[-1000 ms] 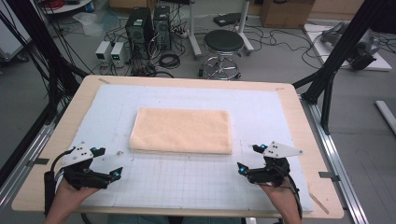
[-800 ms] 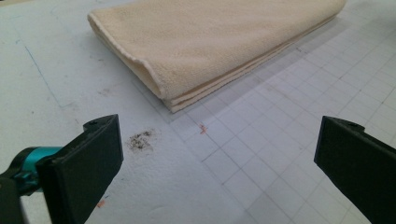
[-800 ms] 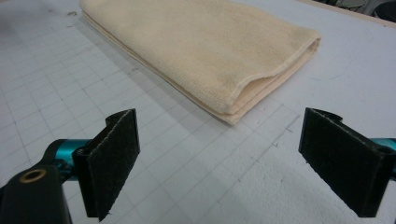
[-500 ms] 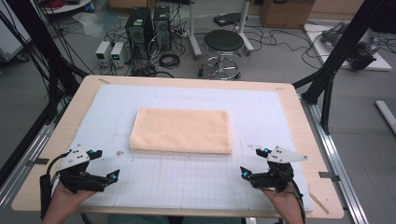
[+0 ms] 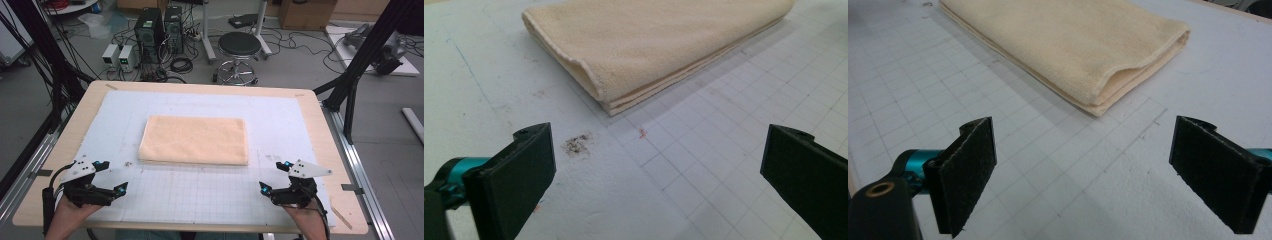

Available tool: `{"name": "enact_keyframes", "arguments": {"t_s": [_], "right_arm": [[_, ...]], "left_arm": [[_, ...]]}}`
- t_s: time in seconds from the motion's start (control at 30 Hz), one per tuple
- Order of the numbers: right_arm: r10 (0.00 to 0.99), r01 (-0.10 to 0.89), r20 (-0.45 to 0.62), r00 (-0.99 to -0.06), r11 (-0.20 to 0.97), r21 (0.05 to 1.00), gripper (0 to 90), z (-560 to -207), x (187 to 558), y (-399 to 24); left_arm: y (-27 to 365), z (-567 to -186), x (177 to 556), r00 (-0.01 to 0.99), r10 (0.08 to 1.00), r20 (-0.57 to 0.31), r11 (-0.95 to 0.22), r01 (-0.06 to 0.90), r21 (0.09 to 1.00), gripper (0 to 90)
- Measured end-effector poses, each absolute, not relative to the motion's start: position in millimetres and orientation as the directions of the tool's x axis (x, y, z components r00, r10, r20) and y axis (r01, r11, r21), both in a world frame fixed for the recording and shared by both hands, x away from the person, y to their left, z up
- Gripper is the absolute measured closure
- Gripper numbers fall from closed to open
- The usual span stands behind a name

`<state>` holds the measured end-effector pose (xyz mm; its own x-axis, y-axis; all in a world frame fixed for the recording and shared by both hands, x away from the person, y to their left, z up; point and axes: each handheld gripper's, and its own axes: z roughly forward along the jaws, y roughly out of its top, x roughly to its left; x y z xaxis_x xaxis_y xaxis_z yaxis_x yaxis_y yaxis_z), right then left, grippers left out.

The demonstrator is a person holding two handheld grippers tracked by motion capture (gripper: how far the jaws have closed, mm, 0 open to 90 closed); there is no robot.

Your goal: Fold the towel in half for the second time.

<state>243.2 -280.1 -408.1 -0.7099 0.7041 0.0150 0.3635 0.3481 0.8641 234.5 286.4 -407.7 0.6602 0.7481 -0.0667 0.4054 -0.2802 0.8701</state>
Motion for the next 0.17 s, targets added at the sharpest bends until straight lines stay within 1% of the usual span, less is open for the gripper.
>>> {"name": "enact_keyframes", "arguments": {"t_s": [0.17], "right_arm": [[0.700, 0.366, 0.013, -0.714, 0.358, 0.859, 10.9, -409.6, 244.8, -279.1]], "left_arm": [[288.2, -408.4, 235.1, 0.662, 0.747, -0.063, -0.282, 0.401, 0.872, 1.7]]}}
